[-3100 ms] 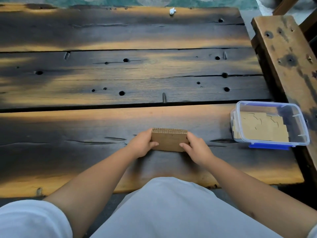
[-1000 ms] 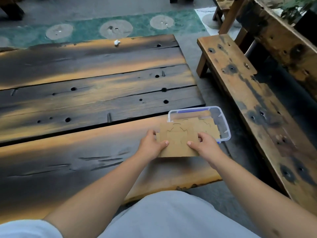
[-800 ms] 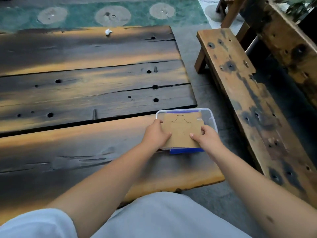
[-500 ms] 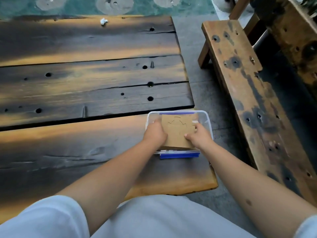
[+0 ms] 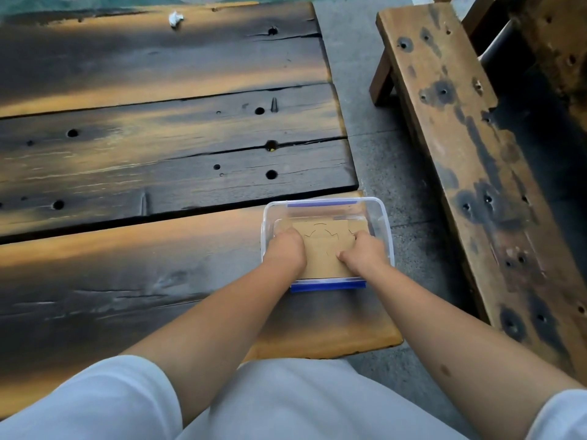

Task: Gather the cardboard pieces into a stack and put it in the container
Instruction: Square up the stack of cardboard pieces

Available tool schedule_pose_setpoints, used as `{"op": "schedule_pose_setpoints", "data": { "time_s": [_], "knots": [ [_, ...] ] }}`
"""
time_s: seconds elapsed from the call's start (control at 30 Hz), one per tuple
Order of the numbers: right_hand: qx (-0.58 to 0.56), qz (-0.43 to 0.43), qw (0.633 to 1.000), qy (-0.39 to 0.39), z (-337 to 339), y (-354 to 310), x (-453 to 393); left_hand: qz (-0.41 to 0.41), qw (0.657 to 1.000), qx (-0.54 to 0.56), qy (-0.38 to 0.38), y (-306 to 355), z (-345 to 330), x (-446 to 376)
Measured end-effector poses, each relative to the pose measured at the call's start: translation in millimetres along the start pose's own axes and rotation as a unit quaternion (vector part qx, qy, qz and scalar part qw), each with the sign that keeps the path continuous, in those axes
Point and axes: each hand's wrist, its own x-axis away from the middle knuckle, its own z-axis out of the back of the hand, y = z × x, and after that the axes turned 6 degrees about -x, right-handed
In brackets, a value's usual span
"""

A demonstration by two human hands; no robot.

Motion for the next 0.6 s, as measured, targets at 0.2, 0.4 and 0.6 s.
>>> {"op": "schedule_pose_setpoints", "data": {
  "time_s": [0.2, 0.4, 0.6],
  "knots": [
    [0.007, 0.019, 0.998, 0.054, 0.0, -1.8, 2.0, -0.02, 0.993, -0.069, 0.089, 8.4, -12.9, 3.2],
    [0.086, 0.062, 0.989, 0.102, -5.5, -3.8, 15.3, -0.069, 0.992, 0.014, 0.107, 0.1, -6.8, 16.7],
    [0.079, 0.105, 0.985, 0.109, -4.3, -7.0, 37.2, -0.138, 0.982, 0.04, 0.126, -22.0, -4.8, 35.0]
  ]
}}
